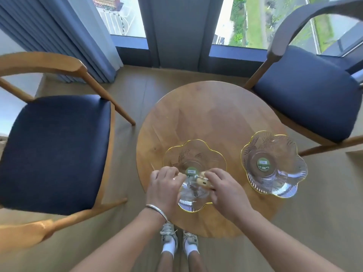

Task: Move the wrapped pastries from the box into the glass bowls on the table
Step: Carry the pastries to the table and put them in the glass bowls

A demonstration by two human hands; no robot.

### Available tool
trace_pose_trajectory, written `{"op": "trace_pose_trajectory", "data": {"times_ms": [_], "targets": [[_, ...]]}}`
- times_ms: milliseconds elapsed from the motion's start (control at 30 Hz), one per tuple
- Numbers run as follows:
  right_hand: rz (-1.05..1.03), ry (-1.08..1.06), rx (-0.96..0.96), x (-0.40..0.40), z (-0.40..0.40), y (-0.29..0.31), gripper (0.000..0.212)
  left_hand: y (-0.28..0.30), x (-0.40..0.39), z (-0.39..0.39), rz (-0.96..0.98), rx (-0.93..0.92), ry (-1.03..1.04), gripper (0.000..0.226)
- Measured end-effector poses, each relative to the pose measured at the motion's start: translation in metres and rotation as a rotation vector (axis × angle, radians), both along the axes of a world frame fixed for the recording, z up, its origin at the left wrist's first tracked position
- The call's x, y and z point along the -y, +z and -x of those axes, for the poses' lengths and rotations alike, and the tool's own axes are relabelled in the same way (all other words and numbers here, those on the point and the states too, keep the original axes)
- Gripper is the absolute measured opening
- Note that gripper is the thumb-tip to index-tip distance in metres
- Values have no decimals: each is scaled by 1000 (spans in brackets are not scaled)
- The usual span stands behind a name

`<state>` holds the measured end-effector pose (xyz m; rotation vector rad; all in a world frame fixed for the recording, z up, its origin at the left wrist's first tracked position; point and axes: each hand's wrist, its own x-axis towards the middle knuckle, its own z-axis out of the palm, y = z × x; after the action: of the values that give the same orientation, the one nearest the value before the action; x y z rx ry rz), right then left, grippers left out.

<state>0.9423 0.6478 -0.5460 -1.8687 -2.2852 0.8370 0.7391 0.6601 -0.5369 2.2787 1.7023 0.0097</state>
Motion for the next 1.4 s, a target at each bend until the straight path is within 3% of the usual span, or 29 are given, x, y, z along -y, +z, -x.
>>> {"op": "trace_pose_trajectory", "data": {"times_ms": [200,400,733,933,1133,1400], "targets": [[-85,169,-11,6,-1,-16,56,-15,13,-14,-96,-85,-121,33],[-19,264,104,14,3,-8,55,-6,22,-10,67,-114,-201,64],[-43,26,101,-5,-2,50,63,56,-4,-10,109,-245,-182,61],[-226,-225,143,-47,-25,134,69,141,-76,-30,-111,-215,-130,65],[-413,-309,167,-85,-60,253,67,257,-128,-72,-323,-166,-153,69],[-648,-551,290,-76,-111,386,70,379,-158,-138,-542,-21,-312,70]]}}
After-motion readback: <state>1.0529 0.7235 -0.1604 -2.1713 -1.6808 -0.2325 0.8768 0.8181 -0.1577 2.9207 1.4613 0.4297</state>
